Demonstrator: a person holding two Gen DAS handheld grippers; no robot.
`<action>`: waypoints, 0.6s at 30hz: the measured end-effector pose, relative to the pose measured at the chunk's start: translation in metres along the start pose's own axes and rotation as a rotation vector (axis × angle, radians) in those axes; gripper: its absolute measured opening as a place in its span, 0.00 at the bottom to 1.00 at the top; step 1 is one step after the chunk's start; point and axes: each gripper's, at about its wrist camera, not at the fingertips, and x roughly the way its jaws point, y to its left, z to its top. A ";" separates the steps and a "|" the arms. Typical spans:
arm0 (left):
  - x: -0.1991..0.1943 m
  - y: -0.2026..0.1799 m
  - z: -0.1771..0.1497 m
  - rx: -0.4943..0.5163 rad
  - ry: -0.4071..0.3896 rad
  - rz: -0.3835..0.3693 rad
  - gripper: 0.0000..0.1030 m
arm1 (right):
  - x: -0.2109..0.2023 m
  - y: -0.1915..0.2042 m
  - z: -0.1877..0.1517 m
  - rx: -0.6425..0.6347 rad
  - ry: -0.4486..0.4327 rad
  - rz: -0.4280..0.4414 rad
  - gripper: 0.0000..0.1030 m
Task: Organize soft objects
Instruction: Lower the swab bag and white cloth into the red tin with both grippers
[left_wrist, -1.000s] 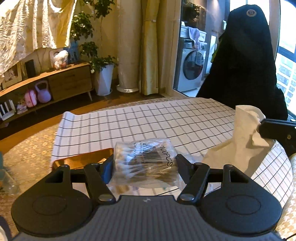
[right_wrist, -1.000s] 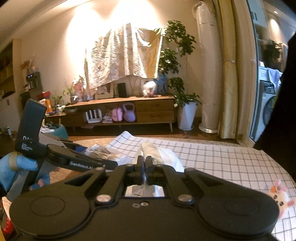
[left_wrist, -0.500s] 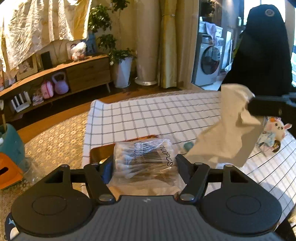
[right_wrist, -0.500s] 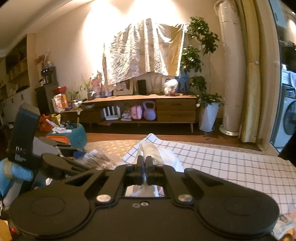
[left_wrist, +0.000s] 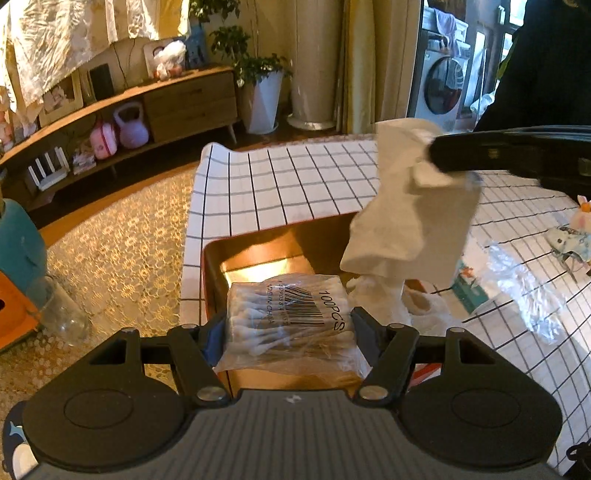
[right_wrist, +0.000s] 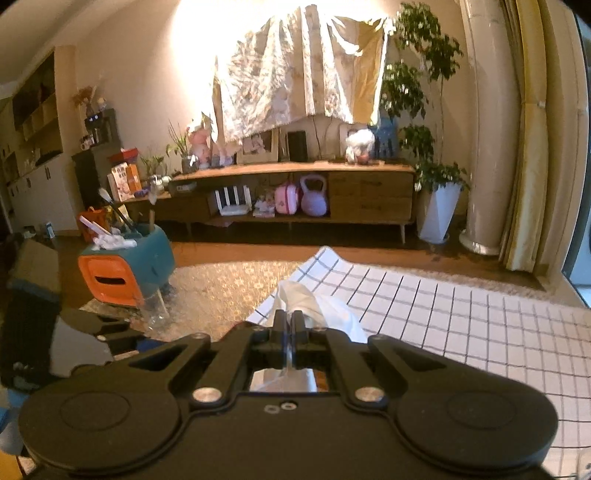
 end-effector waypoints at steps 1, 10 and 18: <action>0.004 0.000 -0.001 0.005 0.005 -0.004 0.67 | 0.006 -0.003 -0.002 0.008 0.009 0.002 0.01; 0.031 -0.004 -0.003 0.026 0.034 -0.020 0.67 | 0.062 -0.012 -0.021 0.056 0.118 0.000 0.01; 0.048 -0.002 -0.008 0.023 0.065 -0.033 0.67 | 0.086 -0.011 -0.038 0.067 0.201 0.000 0.02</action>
